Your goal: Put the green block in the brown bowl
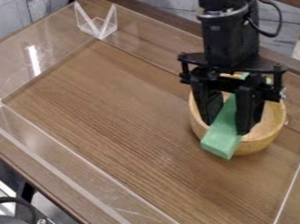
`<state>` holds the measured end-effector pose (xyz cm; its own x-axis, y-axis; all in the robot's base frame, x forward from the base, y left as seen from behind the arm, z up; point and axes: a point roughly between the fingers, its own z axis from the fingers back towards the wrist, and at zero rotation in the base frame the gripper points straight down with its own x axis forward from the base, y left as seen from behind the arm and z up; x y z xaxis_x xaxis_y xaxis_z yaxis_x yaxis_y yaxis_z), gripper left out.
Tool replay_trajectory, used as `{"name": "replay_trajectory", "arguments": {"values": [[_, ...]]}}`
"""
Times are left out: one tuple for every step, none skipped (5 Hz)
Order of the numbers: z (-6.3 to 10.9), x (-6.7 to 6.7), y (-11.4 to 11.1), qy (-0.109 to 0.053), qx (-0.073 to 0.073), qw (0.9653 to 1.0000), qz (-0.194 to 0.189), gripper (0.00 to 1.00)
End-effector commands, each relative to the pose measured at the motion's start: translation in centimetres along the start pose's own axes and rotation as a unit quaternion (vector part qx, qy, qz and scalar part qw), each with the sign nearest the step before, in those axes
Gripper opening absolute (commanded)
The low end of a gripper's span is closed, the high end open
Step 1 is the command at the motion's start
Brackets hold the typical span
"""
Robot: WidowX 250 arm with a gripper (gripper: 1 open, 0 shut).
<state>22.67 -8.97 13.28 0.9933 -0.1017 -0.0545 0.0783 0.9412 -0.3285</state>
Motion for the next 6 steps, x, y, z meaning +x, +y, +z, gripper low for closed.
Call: {"name": "replay_trajectory", "arguments": {"values": [[1.7,0.9,-0.3,-0.043,-0.005,0.9989,-0.014,0.00],[1.6,1.0,-0.2,-0.050,-0.005,0.9986,-0.017,0.00],[1.4,1.2,-0.1,-0.055,-0.005,0.9983,-0.020,0.00],[1.2,1.4,0.1,-0.060,-0.005,0.9979,-0.023,0.00],[0.8,1.6,0.2,-0.066,-0.005,0.9975,-0.026,0.00],[0.6,1.8,0.3,-0.072,-0.004,0.9970,-0.029,0.00]]}}
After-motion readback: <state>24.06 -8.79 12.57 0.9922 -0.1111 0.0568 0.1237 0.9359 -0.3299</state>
